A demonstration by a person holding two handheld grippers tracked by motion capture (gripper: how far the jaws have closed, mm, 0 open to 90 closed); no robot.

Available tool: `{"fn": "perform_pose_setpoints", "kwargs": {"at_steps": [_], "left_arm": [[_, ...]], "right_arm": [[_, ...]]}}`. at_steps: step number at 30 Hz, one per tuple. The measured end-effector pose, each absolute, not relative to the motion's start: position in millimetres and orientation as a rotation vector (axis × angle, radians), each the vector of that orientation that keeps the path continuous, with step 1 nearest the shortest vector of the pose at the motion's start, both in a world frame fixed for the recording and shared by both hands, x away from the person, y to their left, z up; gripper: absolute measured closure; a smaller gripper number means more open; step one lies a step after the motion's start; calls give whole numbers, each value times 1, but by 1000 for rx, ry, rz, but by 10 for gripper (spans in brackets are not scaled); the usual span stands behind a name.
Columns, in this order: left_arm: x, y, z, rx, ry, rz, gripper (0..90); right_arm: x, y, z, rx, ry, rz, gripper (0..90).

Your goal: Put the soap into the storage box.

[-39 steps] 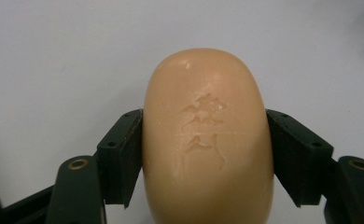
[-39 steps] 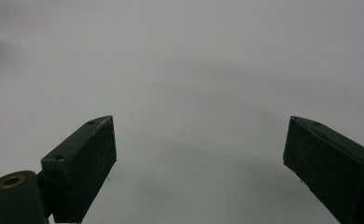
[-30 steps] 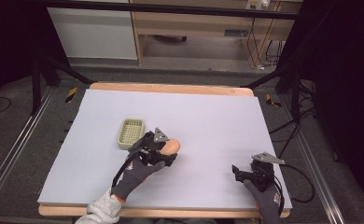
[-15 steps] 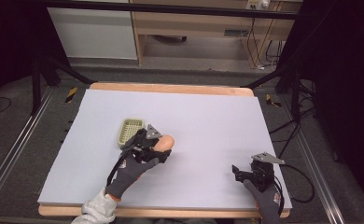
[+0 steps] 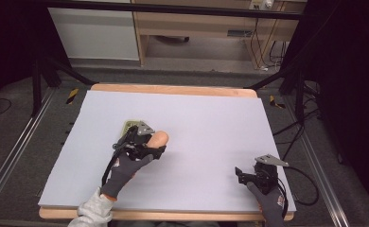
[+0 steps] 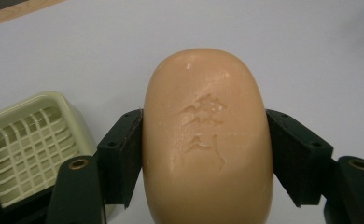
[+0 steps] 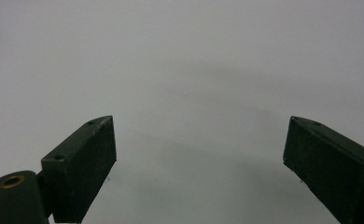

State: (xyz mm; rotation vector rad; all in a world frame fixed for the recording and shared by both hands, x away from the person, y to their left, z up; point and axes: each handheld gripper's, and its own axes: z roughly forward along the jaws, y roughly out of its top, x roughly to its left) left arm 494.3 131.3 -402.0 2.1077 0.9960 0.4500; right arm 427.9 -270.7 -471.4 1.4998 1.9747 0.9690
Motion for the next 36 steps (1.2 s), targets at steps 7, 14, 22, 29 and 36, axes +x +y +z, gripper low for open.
{"fn": "perform_pose_setpoints", "kwargs": {"at_steps": [7,14,22,29,36], "left_arm": [[498,141,-398,2085,1024,469,316],[506,154,-394,2049,1063,486,316],[516,172,-391,2001,1120,508,316],[523,180,-392,1987,1153,513,316],[530,183,-396,1992,1177,531,316]], "right_arm": [[428,-271,-471,1495,1974,959,99],[428,-271,-471,1484,1965,964,100],[428,-269,-470,1492,1961,962,100],[428,-269,-469,1486,1966,964,100],[428,-269,-469,1486,1965,965,100]]}}
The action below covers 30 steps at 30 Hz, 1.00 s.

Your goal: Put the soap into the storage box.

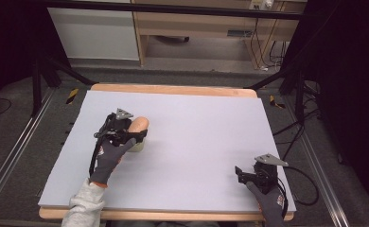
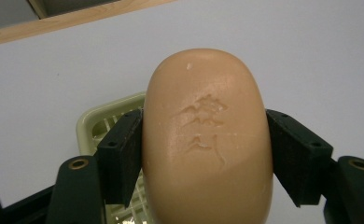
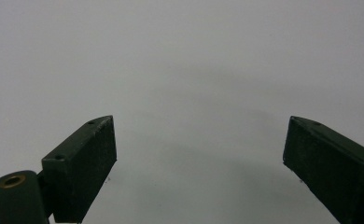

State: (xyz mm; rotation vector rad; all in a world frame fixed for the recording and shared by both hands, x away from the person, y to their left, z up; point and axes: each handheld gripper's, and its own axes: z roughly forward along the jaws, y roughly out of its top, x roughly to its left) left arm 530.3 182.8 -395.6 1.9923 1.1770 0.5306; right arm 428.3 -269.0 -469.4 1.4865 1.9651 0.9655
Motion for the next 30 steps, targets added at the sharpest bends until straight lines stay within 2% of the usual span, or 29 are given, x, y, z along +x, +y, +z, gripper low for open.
{"fn": "perform_pose_setpoints", "kwargs": {"at_steps": [30], "left_arm": [[551,198,-418,2017,1264,526,316]], "right_arm": [[429,-269,-470,1479,1966,956,100]]}}
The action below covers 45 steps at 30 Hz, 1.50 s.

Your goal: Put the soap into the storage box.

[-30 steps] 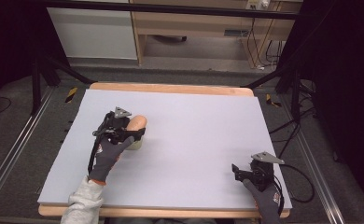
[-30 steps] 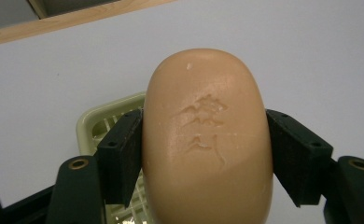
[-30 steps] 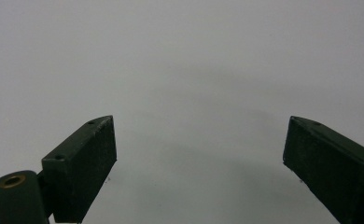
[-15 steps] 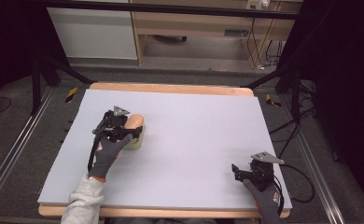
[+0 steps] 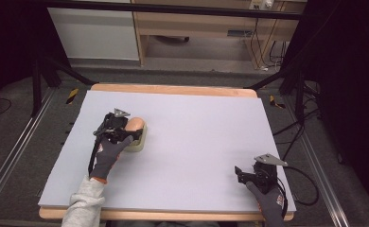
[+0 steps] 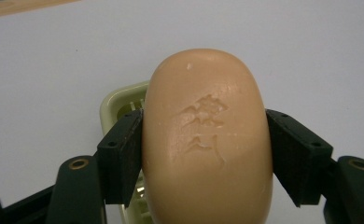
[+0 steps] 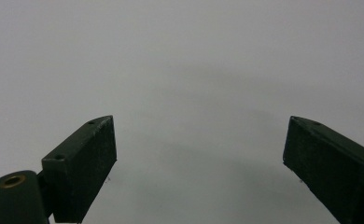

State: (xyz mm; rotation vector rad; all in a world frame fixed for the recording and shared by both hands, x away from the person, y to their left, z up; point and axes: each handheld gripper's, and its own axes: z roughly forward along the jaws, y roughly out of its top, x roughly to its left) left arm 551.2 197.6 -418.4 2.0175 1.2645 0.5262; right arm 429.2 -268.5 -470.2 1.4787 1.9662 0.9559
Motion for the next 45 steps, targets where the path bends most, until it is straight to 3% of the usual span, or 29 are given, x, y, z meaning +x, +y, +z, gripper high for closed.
{"fn": "perform_pose_setpoints", "kwargs": {"at_steps": [45], "left_arm": [[566,201,-445,2075,1334,509,316]], "right_arm": [[429,-268,-470,1490,1967,955,100]]}}
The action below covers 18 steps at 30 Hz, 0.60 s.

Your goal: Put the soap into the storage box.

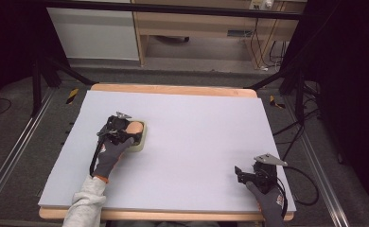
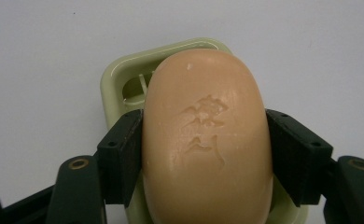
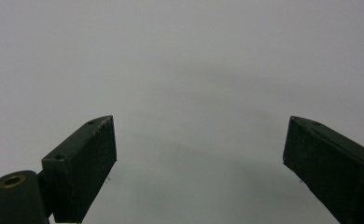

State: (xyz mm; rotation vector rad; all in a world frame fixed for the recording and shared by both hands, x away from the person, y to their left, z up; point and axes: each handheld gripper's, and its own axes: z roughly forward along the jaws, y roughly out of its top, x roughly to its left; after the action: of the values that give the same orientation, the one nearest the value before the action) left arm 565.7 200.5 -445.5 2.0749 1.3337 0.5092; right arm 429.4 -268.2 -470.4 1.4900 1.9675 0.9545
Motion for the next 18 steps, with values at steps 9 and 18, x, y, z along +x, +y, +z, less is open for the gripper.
{"fn": "perform_pose_setpoints", "kwargs": {"at_steps": [9,18], "left_arm": [[566,199,-448,2080,1340,503,316],[566,199,-448,2082,1340,506,315]], "right_arm": [[429,-268,-470,1488,1969,954,100],[429,-268,-470,1485,1973,955,100]]}}
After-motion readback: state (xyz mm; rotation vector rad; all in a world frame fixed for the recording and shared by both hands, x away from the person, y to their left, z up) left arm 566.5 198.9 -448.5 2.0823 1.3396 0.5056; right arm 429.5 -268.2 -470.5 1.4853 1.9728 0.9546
